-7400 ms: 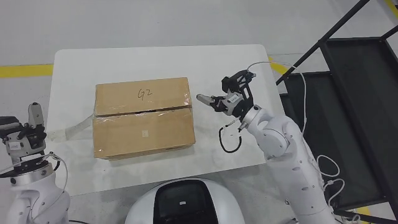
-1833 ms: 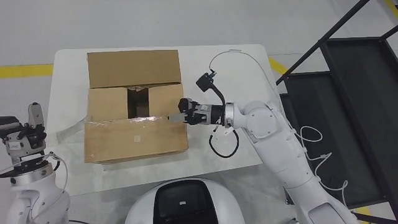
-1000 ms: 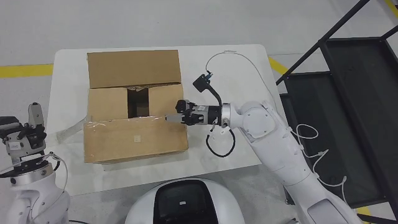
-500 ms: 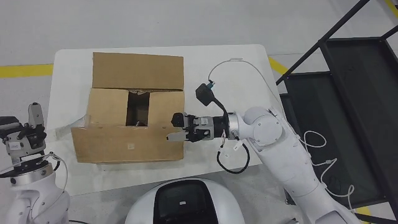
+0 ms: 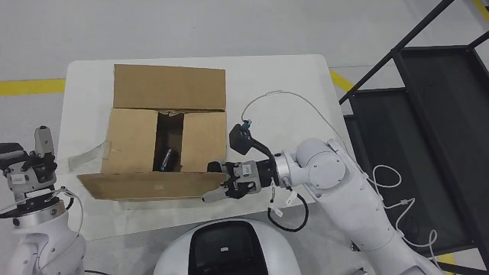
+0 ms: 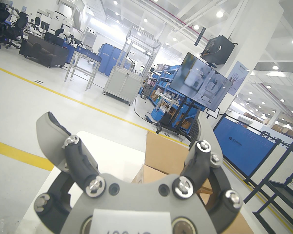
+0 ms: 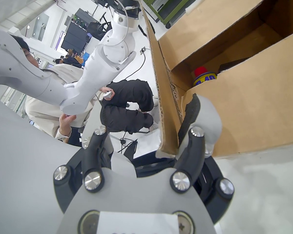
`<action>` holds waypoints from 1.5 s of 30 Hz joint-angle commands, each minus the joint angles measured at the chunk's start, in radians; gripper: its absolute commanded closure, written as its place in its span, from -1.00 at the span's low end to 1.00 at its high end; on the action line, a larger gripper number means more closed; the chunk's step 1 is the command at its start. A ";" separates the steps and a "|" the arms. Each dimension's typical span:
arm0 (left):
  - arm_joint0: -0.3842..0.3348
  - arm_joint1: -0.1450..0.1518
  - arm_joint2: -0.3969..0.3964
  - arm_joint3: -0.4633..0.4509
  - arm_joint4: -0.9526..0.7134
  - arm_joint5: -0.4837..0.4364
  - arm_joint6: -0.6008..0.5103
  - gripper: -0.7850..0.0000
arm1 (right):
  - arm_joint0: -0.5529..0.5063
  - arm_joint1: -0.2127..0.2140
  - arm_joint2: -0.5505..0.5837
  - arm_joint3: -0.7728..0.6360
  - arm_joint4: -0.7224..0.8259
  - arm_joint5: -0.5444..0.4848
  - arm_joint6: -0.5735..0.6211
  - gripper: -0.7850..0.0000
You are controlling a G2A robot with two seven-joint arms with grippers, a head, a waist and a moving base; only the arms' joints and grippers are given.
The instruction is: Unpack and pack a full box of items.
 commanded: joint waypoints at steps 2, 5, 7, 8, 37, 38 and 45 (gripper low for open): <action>0.000 0.000 0.000 0.000 0.000 0.000 0.000 -1.00 | 0.004 0.002 -0.017 -0.004 -0.002 0.009 0.010 -0.26; 0.000 0.000 0.000 0.000 0.000 0.000 0.000 -1.00 | 0.009 0.004 -0.032 -0.012 0.013 0.007 0.009 -0.11; 0.000 0.000 0.000 0.000 0.000 0.000 0.000 -1.00 | 0.010 0.005 -0.037 -0.016 0.061 -0.006 0.002 -0.14; 0.000 0.000 0.000 0.000 0.000 0.000 0.000 -1.00 | 0.013 0.006 -0.035 -0.014 0.077 -0.009 0.005 -0.15; 0.000 0.000 0.000 0.000 0.000 0.000 0.000 -1.00 | 0.178 -0.013 -0.278 0.159 0.106 0.295 0.041 1.00; 0.000 0.000 0.000 0.000 0.000 0.000 0.000 -1.00 | 0.183 -0.014 -0.287 0.160 0.100 0.300 0.047 1.00; 0.000 0.000 0.000 0.000 0.000 0.000 0.000 -1.00 | 0.214 -0.021 -0.336 0.177 0.056 0.333 0.048 1.00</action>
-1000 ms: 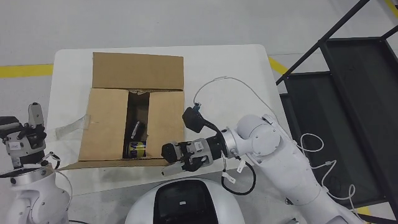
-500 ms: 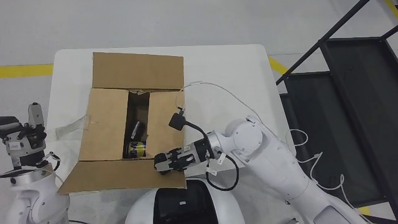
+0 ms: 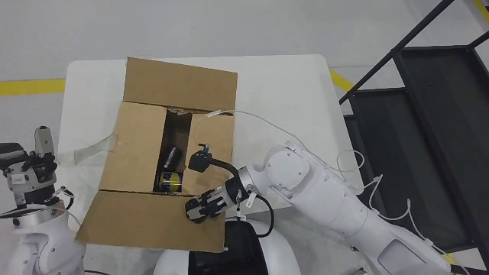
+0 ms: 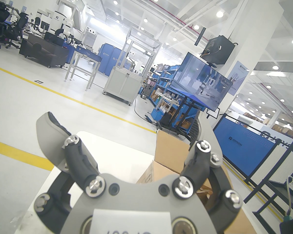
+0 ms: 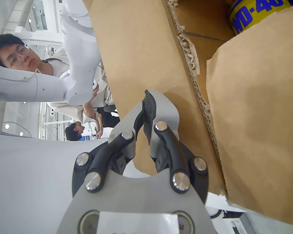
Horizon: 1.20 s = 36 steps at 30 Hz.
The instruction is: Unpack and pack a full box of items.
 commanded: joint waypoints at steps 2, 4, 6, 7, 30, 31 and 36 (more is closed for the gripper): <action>0.000 0.000 0.000 0.000 0.000 0.000 0.000 -1.00 | 0.011 -0.002 -0.015 0.007 -0.022 0.007 -0.008 1.00; 0.000 0.000 0.000 0.000 0.000 0.000 0.000 -1.00 | 0.017 -0.004 -0.021 0.007 -0.029 0.004 -0.018 1.00; 0.000 0.000 0.000 0.000 0.000 0.000 0.000 -1.00 | 0.023 -0.005 -0.024 0.003 -0.029 -0.001 -0.025 1.00; 0.000 0.000 0.000 0.000 0.000 0.000 0.000 -1.00 | 0.026 -0.005 -0.024 0.002 -0.029 -0.001 -0.028 1.00; 0.227 -0.003 -0.265 -0.012 -0.053 -0.309 0.007 -1.00 | 0.061 -0.015 -0.064 0.020 -0.039 0.002 -0.075 1.00; 0.238 -0.005 -0.267 -0.018 -0.049 -0.305 0.014 -1.00 | 0.061 -0.015 -0.067 0.021 -0.044 0.004 -0.077 1.00; 0.263 -0.012 -0.284 -0.029 -0.032 -0.294 0.031 -1.00 | 0.064 -0.015 -0.070 0.035 -0.083 0.013 -0.100 1.00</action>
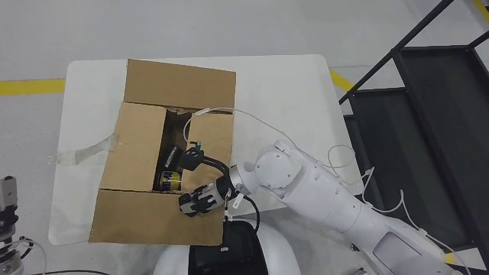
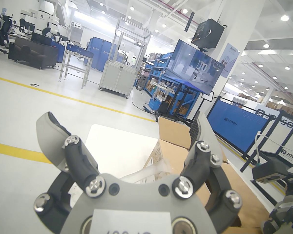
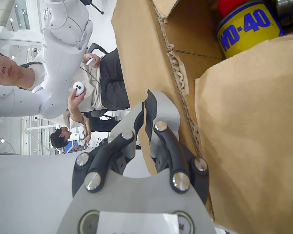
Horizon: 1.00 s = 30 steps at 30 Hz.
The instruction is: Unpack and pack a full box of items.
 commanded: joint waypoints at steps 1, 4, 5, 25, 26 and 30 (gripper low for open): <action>-0.001 -0.001 -0.003 -0.001 0.008 0.006 0.000 -1.00 | 0.001 0.001 0.001 0.006 -0.012 0.002 -0.009 1.00; -0.001 -0.001 -0.003 -0.001 0.008 0.006 0.000 -1.00 | 0.004 0.003 0.007 0.005 -0.039 0.001 -0.017 1.00; -0.001 -0.001 -0.003 -0.001 0.008 0.006 0.000 -1.00 | 0.007 0.005 0.009 0.000 -0.073 0.002 -0.020 1.00; -0.001 -0.001 -0.003 -0.001 0.008 0.006 0.000 -1.00 | 0.001 0.025 0.050 -0.075 -0.424 0.033 -0.151 1.00; -0.001 -0.001 -0.003 -0.001 0.008 0.006 0.000 -1.00 | 0.001 0.026 0.055 -0.083 -0.416 0.020 -0.142 1.00; -0.001 -0.001 -0.003 -0.001 0.008 0.006 0.000 -1.00 | -0.009 0.037 0.088 -0.104 -0.340 -0.069 -0.071 1.00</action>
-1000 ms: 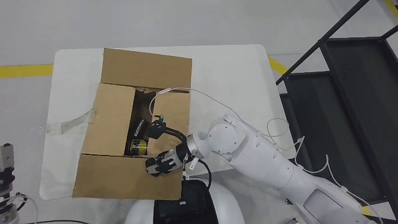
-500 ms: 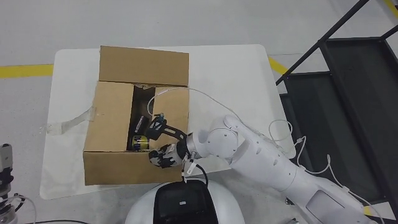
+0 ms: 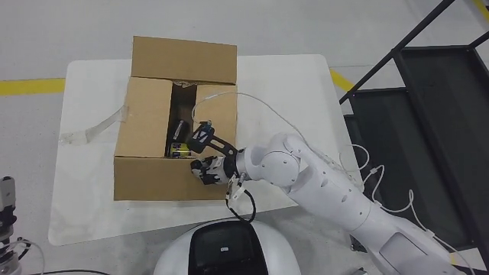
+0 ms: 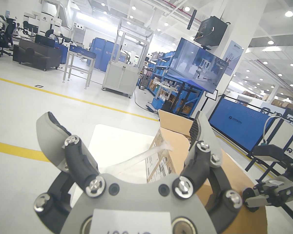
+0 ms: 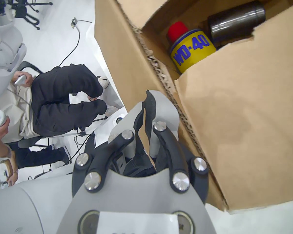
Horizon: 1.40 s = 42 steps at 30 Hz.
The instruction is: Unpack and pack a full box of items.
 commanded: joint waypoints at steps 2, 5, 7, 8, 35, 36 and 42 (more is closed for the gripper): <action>0.000 0.000 0.000 0.000 0.000 0.000 0.000 -1.00 | -0.010 0.010 0.037 -0.014 0.061 -0.055 0.045 1.00; 0.000 0.000 0.000 0.000 0.000 0.000 0.000 -1.00 | -0.020 0.024 0.088 -0.035 0.076 -0.083 0.078 1.00; 0.000 0.000 0.000 0.000 0.000 0.000 0.000 -1.00 | -0.031 0.033 0.125 -0.047 0.082 -0.087 0.081 1.00; 0.000 0.000 0.000 0.000 0.000 0.000 0.000 -1.00 | -0.039 0.036 0.144 -0.053 0.093 -0.083 0.070 1.00; 0.000 0.000 0.000 0.000 0.000 0.000 0.000 -1.00 | 0.038 -0.030 0.015 0.047 0.136 0.032 -0.324 -1.00; 0.000 0.000 0.000 0.000 0.000 0.000 0.000 -1.00 | 0.038 -0.030 0.015 0.047 0.136 0.032 -0.324 -1.00; 0.000 0.000 0.000 0.000 0.000 0.000 0.000 -1.00 | 0.034 -0.031 0.018 0.045 0.150 0.030 -0.337 -1.00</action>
